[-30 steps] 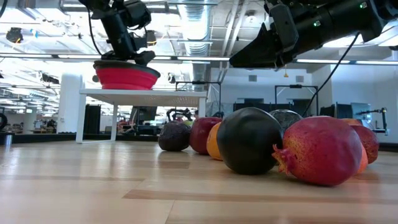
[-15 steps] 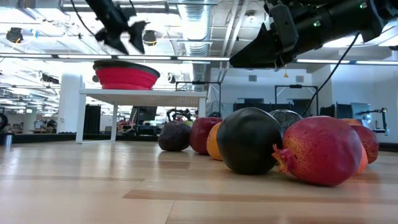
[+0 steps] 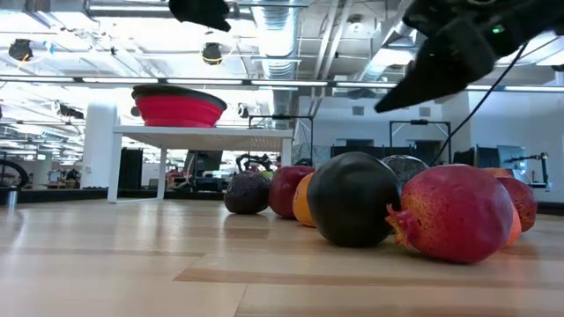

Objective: Pick & Place Fruit
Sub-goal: Put the top purple plum into the red strainer bowl on the shelf

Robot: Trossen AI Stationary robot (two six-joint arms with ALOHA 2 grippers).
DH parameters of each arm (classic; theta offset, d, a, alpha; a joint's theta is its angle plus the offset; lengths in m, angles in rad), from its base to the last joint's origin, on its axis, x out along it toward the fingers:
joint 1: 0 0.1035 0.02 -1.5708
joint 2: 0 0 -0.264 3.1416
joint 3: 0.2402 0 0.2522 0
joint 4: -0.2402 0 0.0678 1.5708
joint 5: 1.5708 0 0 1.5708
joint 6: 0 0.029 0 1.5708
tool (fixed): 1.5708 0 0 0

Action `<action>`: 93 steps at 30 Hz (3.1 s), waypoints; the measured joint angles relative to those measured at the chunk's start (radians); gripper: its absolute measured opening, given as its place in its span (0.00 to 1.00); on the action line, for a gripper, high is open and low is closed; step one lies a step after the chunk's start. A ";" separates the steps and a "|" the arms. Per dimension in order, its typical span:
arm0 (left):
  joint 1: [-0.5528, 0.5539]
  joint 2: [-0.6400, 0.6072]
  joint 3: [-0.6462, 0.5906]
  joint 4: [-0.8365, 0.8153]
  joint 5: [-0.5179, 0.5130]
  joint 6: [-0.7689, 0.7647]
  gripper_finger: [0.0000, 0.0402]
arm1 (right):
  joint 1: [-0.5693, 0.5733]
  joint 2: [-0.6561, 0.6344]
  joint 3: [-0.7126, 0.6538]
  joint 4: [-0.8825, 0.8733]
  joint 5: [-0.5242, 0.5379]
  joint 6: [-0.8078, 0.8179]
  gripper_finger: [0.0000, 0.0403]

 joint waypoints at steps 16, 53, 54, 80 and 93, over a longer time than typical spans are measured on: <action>-0.018 0.533 -0.014 0.167 -0.095 -0.269 0.73 | -0.006 0.112 0.000 0.076 -0.081 0.047 0.35; 0.101 0.615 -0.084 0.309 0.114 -0.240 0.59 | -0.048 0.171 0.000 0.255 -0.209 -0.035 0.59; 0.096 0.614 -0.084 0.309 0.119 -0.240 0.57 | -0.048 0.171 0.000 0.263 -0.209 -0.039 0.59; 0.078 -0.275 -0.078 0.238 -0.501 0.001 0.56 | -0.051 0.170 0.000 0.440 -0.209 -0.140 0.59; 0.633 -0.180 -0.007 -0.227 -0.172 -0.114 0.57 | -0.070 0.170 0.000 0.444 -0.209 -0.131 0.59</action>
